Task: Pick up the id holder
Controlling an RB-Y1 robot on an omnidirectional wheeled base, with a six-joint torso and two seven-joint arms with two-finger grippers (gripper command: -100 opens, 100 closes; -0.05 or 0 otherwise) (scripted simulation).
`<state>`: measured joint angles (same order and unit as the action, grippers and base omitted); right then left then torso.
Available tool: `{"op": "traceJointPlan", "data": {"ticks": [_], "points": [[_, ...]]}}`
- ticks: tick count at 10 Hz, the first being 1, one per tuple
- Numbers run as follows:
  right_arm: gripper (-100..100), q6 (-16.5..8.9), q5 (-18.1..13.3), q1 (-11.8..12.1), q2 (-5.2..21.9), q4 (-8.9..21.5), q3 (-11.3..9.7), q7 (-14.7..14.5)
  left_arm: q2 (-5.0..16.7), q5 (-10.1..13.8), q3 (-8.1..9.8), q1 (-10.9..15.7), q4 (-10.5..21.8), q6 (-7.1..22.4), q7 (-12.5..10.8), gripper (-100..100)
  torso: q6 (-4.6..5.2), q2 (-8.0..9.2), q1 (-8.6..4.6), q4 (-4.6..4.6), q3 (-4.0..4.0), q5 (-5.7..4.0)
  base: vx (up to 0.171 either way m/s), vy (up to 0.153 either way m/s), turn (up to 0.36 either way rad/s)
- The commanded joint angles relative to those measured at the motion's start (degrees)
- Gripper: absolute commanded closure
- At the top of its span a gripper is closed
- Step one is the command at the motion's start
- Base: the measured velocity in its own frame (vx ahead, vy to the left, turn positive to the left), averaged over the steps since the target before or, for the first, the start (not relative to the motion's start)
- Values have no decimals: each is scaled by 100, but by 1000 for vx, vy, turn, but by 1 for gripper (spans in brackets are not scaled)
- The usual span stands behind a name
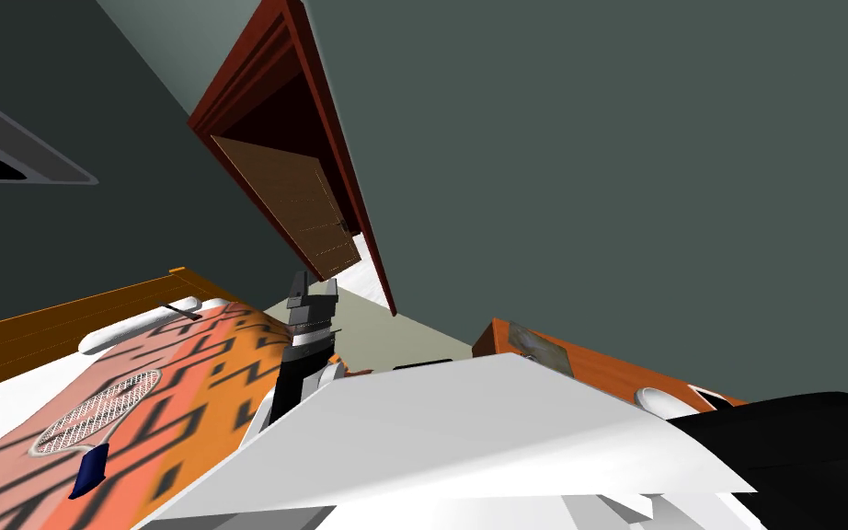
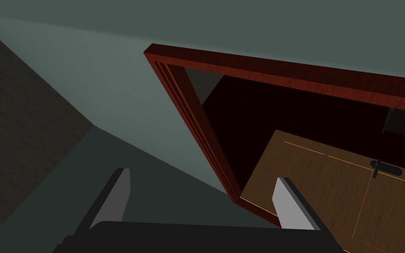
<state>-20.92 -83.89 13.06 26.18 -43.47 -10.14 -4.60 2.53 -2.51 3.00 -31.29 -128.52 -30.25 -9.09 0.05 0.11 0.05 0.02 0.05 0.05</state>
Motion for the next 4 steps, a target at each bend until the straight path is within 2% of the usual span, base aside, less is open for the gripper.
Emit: {"op": "traceJointPlan", "data": {"ticks": [1, 2, 3, 4], "points": [[100, 137, 9, 50, 175, -53, 27, 76, 0, 0, 0, 0, 0, 0, 0, 0, 0, 0, 0, 0, 0, 0, -23, 102, -31], [100, 240, 42, 68, 290, -84, 58, 88, -1, 0, -1, 0, 0, 0, 0, 0, 3, 8, 32, 0, 3, 5, -37, 180, -52], [100, 158, -6, 19, 226, -14, 25, 118, -2, 0, -1, 0, 0, 0, 0, 0, 3, 15, 62, 1, 8, 11, -18, 83, -26], [0, 183, -4, 25, 237, -14, 27, 130, -1, 0, -1, 0, 0, 0, 0, 0, 0, 11, 41, 2, 6, 9, -4, 16, -1]]}}
